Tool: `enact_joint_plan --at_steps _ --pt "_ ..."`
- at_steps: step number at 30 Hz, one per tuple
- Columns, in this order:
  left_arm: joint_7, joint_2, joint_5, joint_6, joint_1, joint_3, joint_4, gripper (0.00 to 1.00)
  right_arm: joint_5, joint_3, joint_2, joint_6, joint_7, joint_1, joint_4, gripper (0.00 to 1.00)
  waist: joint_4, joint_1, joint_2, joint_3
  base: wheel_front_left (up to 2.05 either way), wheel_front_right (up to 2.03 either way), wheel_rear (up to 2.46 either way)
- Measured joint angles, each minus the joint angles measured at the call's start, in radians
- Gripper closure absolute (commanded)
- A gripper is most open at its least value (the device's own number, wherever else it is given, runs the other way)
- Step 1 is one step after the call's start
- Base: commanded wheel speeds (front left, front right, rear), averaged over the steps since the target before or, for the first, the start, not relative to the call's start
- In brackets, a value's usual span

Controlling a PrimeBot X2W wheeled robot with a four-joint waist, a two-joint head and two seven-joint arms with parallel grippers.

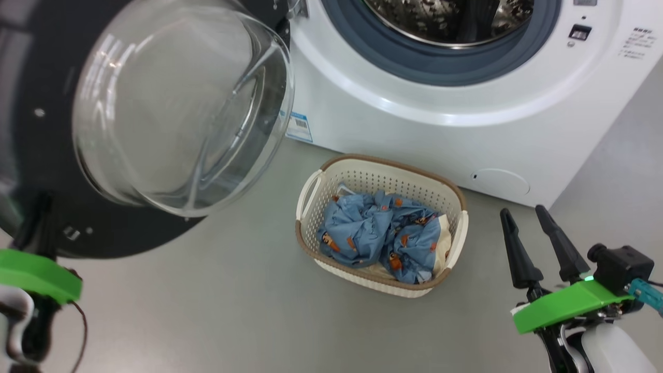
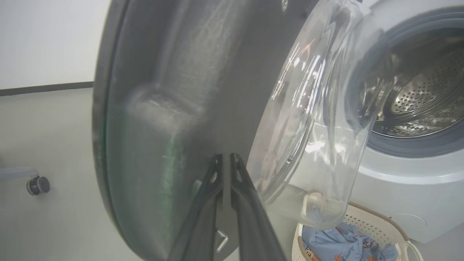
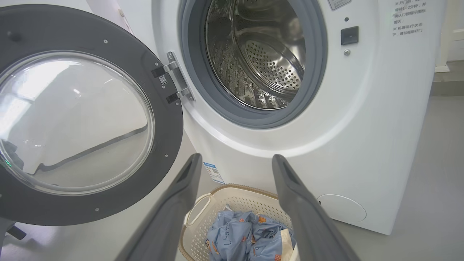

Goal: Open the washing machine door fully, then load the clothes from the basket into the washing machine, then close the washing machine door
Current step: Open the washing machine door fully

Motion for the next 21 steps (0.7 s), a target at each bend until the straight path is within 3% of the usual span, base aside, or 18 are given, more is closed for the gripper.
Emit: enact_joint_plan --at_steps 14,21 --pt "-0.003 0.057 0.021 -0.063 -0.255 -0.040 0.304 1.00 -0.020 0.007 0.020 0.000 0.000 -0.071 0.029 0.00 0.010 0.0000 0.0000 0.083 0.00 0.00 0.00" --pt "-0.024 0.079 0.040 -0.069 -0.362 -0.072 0.438 1.00 -0.022 0.010 0.022 0.000 0.000 -0.087 0.040 0.00 0.001 -0.0001 0.0000 0.099 0.00 0.00 0.00"
